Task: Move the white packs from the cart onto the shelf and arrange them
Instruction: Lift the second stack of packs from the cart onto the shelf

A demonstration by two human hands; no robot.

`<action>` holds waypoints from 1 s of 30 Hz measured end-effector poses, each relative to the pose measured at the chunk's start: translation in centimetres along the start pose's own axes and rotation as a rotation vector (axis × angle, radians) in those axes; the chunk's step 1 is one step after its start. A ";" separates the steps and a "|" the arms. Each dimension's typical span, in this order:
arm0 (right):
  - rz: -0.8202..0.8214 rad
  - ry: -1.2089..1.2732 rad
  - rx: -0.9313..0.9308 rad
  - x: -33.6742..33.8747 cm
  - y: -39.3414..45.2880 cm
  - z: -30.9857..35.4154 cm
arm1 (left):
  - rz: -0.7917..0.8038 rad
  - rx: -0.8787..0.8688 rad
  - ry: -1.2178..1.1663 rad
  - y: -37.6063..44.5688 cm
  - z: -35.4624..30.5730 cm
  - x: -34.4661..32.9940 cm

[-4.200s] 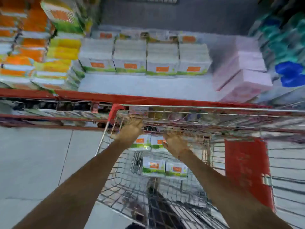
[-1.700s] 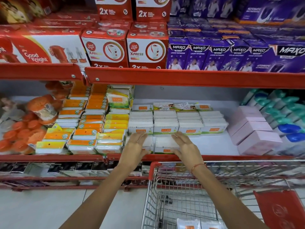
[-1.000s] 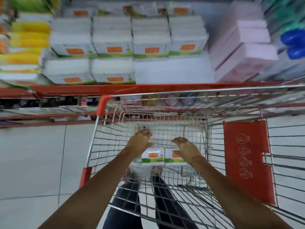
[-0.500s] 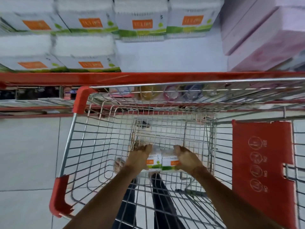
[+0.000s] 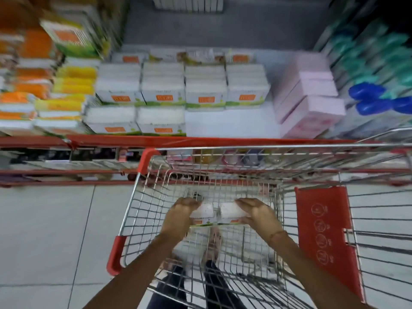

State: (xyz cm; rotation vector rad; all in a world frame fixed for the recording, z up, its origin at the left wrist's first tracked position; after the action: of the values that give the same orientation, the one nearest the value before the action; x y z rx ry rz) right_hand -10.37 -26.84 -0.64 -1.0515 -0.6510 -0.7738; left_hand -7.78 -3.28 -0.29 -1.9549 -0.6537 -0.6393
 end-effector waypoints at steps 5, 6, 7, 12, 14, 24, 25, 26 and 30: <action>-0.259 -0.021 0.004 7.9 -2.2 2.2 | -0.204 -0.048 -0.047 -2.9 -1.5 6.0; -0.314 -0.057 0.016 9.5 -2.6 2.7 | -0.235 -0.061 -0.038 -3.1 -1.7 7.1; -0.354 -0.071 0.025 11.1 -2.9 3.1 | -0.261 -0.077 -0.034 -3.2 -2.0 8.3; -0.539 -0.046 0.067 17.5 -3.1 3.9 | -0.445 -0.210 -0.037 -3.3 -4.6 14.5; -0.596 -0.039 0.081 19.7 -2.7 3.9 | -0.511 -0.232 -0.052 -3.0 -5.7 16.5; -0.461 0.008 -0.045 24.2 2.9 1.9 | -0.492 -0.207 -0.024 4.2 -8.5 21.5; -0.424 0.003 -0.061 24.0 3.3 1.7 | -0.476 -0.197 -0.010 4.8 -8.4 21.5; -0.391 -0.005 -0.075 23.8 3.5 1.5 | -0.461 -0.187 -0.002 5.2 -8.3 21.3; -0.301 0.001 -0.127 23.4 4.4 1.0 | -0.439 -0.177 -0.003 6.3 -7.8 20.8</action>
State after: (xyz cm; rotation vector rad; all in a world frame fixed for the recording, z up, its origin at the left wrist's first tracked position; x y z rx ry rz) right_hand 6.49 -30.30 15.87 -1.0817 -0.7778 -1.0880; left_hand 10.15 -9.11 12.97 -1.9863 -1.0740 -0.9898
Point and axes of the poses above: each hand's wrist, its own y-axis towards the middle knuckle, its own x-axis out of the back of the hand, z = x × y, the point moved 1 cm from there along y, towards the middle knuckle, and after that the axes turned 12 degrees about z, right-handed, at the moved point
